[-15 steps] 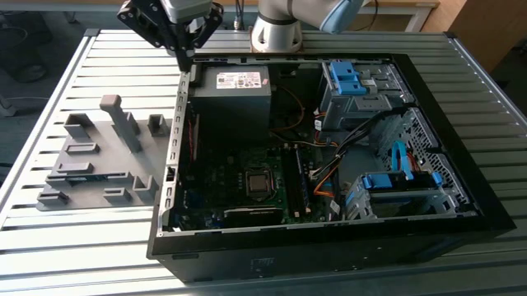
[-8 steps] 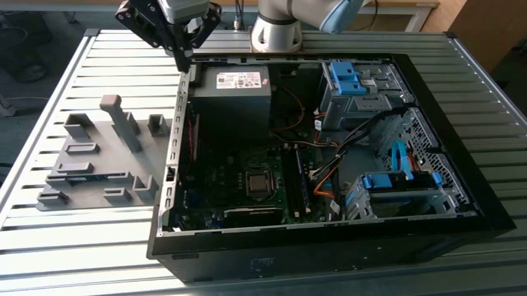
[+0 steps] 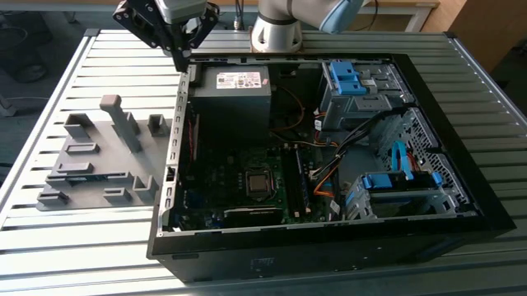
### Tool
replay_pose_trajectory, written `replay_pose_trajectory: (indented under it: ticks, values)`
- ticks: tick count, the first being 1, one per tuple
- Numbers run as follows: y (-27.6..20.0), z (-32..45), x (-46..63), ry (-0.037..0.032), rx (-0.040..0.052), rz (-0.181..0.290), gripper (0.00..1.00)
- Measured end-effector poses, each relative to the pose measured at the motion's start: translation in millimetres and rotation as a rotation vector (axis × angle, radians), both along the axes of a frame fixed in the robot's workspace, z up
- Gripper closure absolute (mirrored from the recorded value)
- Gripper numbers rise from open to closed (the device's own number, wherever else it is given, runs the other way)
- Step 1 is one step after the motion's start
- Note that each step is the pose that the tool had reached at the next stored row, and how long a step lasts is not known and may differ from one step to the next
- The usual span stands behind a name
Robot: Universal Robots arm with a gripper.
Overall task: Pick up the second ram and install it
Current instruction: 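Reach for the second ram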
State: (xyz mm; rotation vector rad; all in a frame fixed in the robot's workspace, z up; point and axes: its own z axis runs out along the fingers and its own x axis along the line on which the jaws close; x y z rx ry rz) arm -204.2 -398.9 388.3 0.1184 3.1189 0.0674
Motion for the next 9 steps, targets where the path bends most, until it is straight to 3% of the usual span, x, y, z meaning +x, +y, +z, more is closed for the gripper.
replay_pose_trajectory:
  ticks: [9]
  values:
    - [0.0,-0.2,-2.8,0.0003,-0.0001,0.000,0.89]
